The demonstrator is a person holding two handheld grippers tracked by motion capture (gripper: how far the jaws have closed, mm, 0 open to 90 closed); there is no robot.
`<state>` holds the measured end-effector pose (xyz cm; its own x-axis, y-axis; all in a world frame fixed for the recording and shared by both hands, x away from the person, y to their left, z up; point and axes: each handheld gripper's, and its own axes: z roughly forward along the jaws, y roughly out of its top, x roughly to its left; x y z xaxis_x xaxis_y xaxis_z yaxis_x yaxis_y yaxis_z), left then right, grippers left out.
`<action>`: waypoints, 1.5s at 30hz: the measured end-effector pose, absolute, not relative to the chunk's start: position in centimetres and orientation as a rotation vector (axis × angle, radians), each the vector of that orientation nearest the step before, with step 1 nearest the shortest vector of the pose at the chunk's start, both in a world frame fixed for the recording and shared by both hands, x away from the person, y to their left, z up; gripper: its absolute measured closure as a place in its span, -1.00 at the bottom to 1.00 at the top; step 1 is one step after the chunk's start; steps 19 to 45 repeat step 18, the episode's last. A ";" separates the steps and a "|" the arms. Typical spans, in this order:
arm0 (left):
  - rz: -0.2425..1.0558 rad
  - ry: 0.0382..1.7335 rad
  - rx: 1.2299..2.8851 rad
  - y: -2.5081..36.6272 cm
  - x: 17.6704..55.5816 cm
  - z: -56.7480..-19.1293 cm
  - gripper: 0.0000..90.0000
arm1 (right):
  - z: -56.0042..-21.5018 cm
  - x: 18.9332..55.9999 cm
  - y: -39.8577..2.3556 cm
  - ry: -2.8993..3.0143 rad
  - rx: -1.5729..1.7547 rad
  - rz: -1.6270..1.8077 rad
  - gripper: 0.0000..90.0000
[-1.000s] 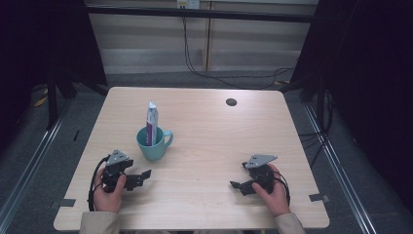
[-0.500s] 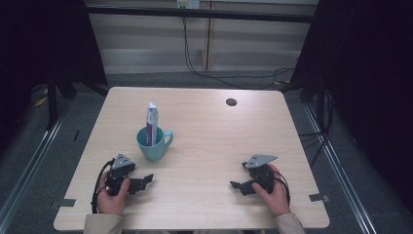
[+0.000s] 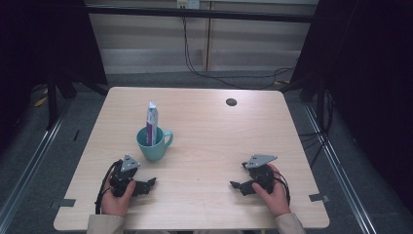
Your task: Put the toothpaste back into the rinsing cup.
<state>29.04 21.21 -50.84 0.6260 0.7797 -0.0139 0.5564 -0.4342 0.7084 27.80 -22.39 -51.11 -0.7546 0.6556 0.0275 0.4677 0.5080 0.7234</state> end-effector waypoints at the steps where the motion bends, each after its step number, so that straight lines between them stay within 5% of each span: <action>1: 0.415 1.041 2.155 21.2 29.0 -50.8 -0.85 | -51.1 27.8 -22.4 2.502 0.952 1.086 -0.72; 45: 0.400 1.016 2.182 21.0 29.1 -50.9 -0.97 | -51.1 27.8 -22.4 2.502 0.952 1.086 -0.72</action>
